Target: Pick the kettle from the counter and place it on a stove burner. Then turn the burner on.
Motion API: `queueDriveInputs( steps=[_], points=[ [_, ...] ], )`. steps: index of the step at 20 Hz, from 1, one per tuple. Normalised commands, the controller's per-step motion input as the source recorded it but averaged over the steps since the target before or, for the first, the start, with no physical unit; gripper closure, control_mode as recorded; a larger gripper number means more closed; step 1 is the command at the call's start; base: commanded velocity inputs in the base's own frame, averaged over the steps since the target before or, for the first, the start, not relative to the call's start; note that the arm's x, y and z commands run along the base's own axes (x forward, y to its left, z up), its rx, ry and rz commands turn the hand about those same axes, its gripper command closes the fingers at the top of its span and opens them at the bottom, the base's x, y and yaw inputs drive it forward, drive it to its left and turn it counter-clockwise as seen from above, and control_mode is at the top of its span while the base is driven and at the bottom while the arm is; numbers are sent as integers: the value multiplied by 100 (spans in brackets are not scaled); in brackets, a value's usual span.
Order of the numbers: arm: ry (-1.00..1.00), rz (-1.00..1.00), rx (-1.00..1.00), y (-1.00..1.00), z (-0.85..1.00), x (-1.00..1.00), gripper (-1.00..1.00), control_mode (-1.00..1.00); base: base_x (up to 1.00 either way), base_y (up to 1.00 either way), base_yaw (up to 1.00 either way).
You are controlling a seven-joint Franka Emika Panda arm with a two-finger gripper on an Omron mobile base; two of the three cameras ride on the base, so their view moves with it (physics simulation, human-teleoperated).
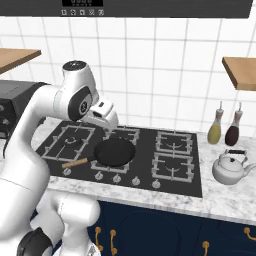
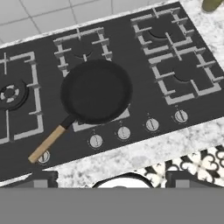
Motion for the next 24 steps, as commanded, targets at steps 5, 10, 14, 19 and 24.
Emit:
queueDriveInputs(
  steps=[5,10,14,19,24],
  points=[
    [0,-37,6,-99,0,-13,-100,-100,0,0,0],
    [0,-30,1,-99,0,0,-100,-100,0,0,0],
    [0,-29,-4,-86,0,16,-100,-100,0,0,0],
    [5,-29,-8,-72,0,34,-100,-100,0,0,0],
    [5,-25,-1,-76,0,49,-100,-100,0,0,0]
  ],
)
